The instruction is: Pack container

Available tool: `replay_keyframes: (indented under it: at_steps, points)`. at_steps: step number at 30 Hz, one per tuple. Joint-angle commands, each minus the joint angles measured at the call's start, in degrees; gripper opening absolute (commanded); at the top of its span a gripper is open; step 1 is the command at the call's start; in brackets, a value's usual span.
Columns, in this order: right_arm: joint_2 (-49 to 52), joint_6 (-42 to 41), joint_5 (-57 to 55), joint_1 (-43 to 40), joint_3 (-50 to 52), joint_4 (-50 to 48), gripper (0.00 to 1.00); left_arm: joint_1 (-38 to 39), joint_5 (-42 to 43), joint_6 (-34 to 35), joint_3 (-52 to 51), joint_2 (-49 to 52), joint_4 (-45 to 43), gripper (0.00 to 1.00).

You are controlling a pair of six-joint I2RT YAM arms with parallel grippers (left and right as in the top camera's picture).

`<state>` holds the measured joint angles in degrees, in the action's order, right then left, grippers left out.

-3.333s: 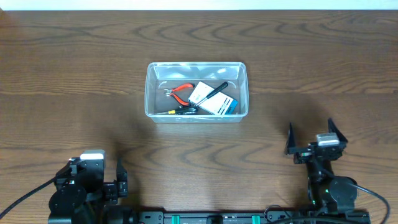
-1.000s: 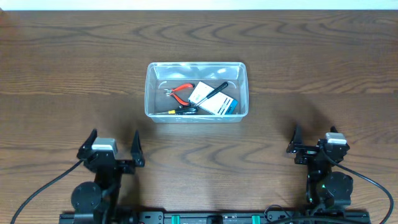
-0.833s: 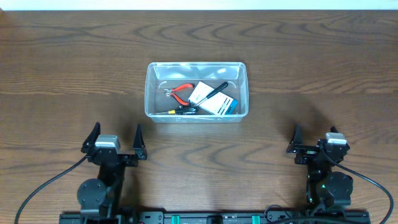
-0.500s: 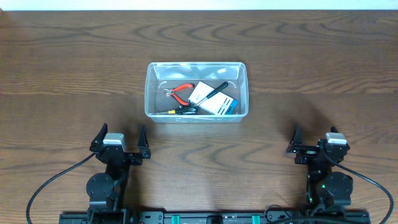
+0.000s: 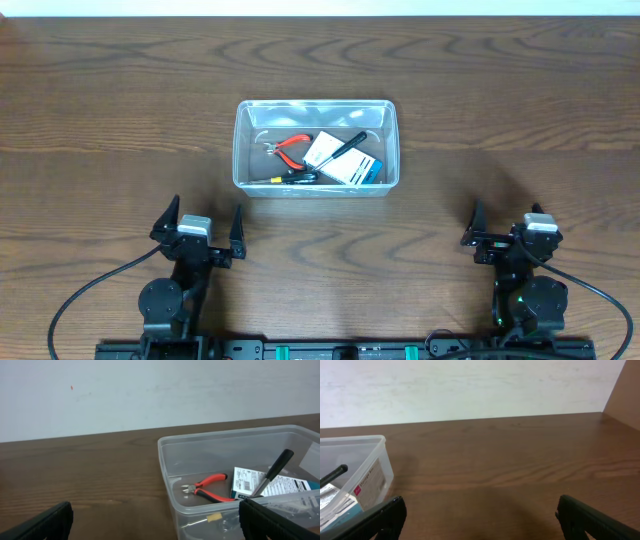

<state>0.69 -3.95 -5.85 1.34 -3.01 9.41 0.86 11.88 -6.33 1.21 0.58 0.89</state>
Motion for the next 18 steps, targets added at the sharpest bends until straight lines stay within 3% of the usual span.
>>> replay_keyframes:
  at_steps: [1,18]
  points:
    - [-0.4,-0.9,-0.3,-0.3,0.2,0.1,0.99,0.2,2.5,-1.4,-1.0,-0.3,1.8,0.98]
    - [-0.4,-0.9,-0.3,-0.3,0.2,0.1,0.99,0.2,2.5,-1.4,-1.0,-0.3,1.9,0.98]
